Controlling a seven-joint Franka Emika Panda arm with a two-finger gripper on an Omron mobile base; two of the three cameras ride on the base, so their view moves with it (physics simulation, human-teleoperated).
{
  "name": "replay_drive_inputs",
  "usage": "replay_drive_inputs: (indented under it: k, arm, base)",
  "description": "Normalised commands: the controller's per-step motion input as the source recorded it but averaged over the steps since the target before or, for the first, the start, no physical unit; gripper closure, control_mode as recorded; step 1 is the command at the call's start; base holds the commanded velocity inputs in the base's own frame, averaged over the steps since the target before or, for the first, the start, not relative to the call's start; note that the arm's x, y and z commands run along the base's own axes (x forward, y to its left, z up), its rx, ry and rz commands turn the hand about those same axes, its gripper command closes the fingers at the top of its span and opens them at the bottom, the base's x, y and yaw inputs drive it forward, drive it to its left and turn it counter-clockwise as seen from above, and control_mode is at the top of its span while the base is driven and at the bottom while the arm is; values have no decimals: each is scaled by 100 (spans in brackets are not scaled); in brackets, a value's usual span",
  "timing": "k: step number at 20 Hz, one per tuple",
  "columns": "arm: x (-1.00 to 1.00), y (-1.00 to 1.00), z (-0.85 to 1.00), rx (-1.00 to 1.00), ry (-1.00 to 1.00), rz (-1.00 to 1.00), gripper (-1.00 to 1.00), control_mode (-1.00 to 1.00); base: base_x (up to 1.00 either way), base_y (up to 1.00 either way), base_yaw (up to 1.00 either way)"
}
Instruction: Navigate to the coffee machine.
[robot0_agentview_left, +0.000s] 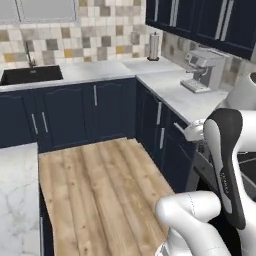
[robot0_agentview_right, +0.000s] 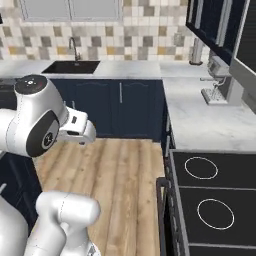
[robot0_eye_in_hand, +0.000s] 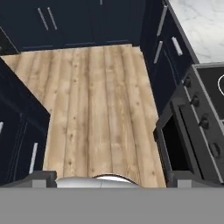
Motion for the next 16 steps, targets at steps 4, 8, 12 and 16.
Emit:
replay_drive_inputs:
  k: [4, 8, 12, 16]
  arm:
    - [0, 0, 0, 0, 0, 0, -100, 100]
    - [0, 0, 0, 0, 0, 0, -100, 100]
    - [0, 0, 0, 0, 0, 0, -100, 100]
    - [0, 0, 0, 0, 0, 0, -100, 100]
  base:
    - [100, 39, -47]
    - [100, 55, -56]
    - [94, 83, -64]
    - [97, 85, -63]
